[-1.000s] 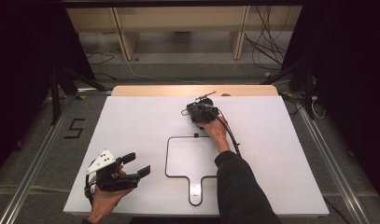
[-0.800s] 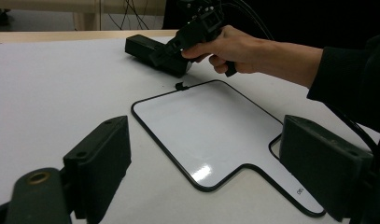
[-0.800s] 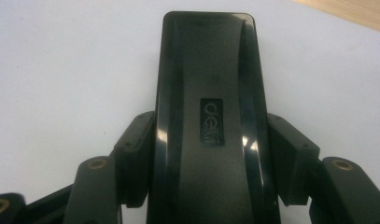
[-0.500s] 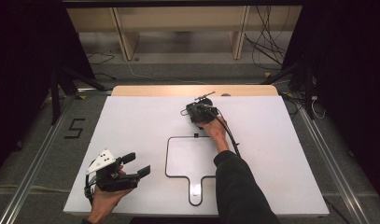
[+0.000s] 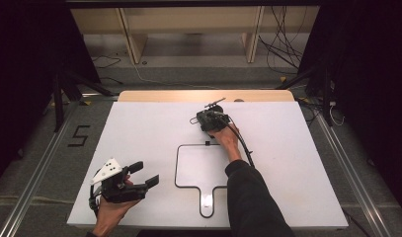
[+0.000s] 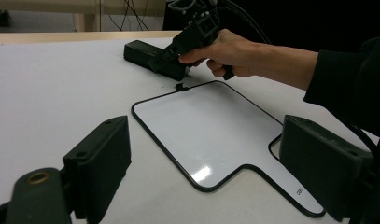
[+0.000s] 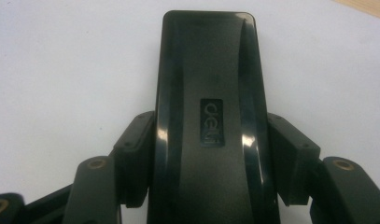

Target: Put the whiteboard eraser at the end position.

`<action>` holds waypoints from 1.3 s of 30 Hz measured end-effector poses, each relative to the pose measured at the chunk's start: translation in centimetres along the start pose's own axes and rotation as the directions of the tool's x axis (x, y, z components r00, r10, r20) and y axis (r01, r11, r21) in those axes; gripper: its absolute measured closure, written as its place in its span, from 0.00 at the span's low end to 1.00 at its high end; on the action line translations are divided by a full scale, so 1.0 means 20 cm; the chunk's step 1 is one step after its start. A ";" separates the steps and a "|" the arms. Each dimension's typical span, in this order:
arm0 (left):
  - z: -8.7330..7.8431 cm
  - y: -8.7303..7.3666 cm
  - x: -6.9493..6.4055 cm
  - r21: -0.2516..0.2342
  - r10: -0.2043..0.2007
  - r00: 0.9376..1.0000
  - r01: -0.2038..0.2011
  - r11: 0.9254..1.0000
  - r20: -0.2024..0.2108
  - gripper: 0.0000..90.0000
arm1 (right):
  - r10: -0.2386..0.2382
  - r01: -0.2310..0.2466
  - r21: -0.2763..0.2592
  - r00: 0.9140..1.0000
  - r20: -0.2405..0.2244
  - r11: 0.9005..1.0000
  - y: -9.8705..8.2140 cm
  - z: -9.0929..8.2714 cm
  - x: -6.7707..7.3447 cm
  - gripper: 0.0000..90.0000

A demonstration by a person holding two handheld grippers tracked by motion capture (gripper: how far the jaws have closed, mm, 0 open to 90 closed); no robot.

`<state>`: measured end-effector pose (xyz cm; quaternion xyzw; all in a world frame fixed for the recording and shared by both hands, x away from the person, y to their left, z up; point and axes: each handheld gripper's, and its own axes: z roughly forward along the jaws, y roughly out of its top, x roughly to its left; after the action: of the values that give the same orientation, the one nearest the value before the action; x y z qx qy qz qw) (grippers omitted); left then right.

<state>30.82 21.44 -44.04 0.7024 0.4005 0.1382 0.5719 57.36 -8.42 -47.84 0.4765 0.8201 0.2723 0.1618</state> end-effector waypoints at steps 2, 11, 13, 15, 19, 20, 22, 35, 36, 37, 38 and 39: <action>0.00 0.00 0.00 -0.001 0.000 1.000 0.000 1.000 0.000 0.18 | -0.001 0.001 0.000 1.000 0.001 1.000 0.00 0.00 0.00 0.45; 0.00 0.00 0.00 -0.002 0.003 1.000 -0.003 1.000 0.000 0.18 | 0.007 -0.007 0.004 1.000 -0.004 1.000 0.00 0.00 0.00 0.44; 0.00 0.00 0.00 -0.002 0.002 1.000 -0.002 1.000 0.000 0.18 | 0.020 -0.020 0.006 1.000 -0.020 1.000 0.00 0.00 0.00 0.42; 0.00 0.00 0.00 -0.001 0.003 1.000 -0.003 1.000 0.001 0.18 | 0.027 -0.027 0.000 0.999 -0.024 1.000 0.00 0.00 -0.01 0.41; 0.00 0.00 0.00 -0.002 0.000 1.000 0.000 1.000 0.002 0.18 | 0.038 -0.038 0.004 0.998 -0.042 0.999 0.00 0.00 -0.01 0.35; 0.00 0.00 0.00 0.002 0.005 1.000 -0.005 1.000 0.003 0.18 | 0.040 -0.040 0.007 0.998 -0.047 0.999 0.00 0.00 -0.01 0.33; 0.00 0.00 0.00 -0.002 0.002 1.000 -0.002 1.000 0.003 0.18 | 0.048 -0.048 0.008 0.998 -0.042 0.999 0.00 -0.01 -0.01 0.29; 0.00 0.00 0.00 0.004 0.006 1.000 -0.006 1.000 0.003 0.18 | 0.049 -0.051 -0.040 0.997 -0.052 0.998 0.01 -0.05 -0.02 0.15; 0.00 0.00 0.00 0.005 0.006 1.000 -0.006 1.000 0.002 0.18 | 0.057 -0.059 -0.049 0.997 -0.052 0.997 0.01 -0.06 -0.02 0.15; 0.00 0.00 0.00 0.005 0.006 1.000 -0.006 1.000 0.002 0.18 | 0.061 -0.065 -0.054 0.996 -0.059 0.996 0.01 -0.07 -0.02 0.14; 0.00 0.00 0.00 0.005 0.006 1.000 -0.006 1.000 0.002 0.18 | 0.062 -0.066 -0.059 0.996 -0.064 0.996 0.01 -0.08 -0.02 0.14; 0.00 0.00 0.00 0.006 0.006 1.000 -0.006 1.000 0.003 0.18 | 0.062 -0.067 -0.064 0.996 -0.065 0.996 0.02 -0.08 -0.02 0.13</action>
<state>30.81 21.44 -44.07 0.7056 0.3979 0.1379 0.5699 56.89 -9.14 -46.31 0.4883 0.7996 0.3191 0.1426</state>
